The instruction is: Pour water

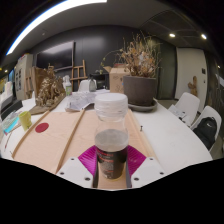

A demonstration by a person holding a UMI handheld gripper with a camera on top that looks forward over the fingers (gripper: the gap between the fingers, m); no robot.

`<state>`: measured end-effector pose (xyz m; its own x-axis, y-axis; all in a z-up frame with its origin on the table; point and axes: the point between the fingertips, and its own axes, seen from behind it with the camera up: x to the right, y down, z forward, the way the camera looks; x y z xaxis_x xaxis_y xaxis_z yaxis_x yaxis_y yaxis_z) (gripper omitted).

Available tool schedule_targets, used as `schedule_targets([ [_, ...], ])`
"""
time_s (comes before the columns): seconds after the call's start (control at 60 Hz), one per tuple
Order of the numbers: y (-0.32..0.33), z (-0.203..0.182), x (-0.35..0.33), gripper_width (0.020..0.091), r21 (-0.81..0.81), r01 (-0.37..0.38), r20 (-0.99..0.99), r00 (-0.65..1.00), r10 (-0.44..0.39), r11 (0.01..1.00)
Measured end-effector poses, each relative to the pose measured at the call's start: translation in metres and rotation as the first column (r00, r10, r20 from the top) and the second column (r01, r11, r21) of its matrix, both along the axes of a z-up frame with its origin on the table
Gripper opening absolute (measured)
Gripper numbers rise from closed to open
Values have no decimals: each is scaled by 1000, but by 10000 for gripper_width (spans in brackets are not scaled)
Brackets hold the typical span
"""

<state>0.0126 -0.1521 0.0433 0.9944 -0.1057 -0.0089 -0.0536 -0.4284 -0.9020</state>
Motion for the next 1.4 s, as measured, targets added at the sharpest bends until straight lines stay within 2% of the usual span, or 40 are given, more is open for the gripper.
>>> schedule_targets([
  [0.083, 1, -1, -5, 304, -11, -8, -3, 1000, 8, 1000],
  [0.167, 2, 1, -5, 261, -27, -7, 38, 999, 8, 1000],
  [0.317, 11, 21, -3, 259, -39, 32, 122, 992, -27, 999],
  [0.517, 41, 94, -20, 258, -2, 67, 309, 949, -63, 998],
  [0.683, 92, 161, -74, 260, 37, 14, 546, 837, -32, 999],
  [0.817, 139, 195, -144, 258, 57, -56, 732, 681, -4, 997],
  [0.95, 177, 205, -223, 259, 26, -166, 898, 438, 51, 986],
  [1.117, 208, 178, -303, 258, -94, -273, 988, 94, 124, 957],
  [1.283, 227, 154, -354, 260, -184, -334, 964, -246, 103, 925],
  [1.4, 231, 137, -374, 259, -236, -354, 920, -380, 91, 905],
])
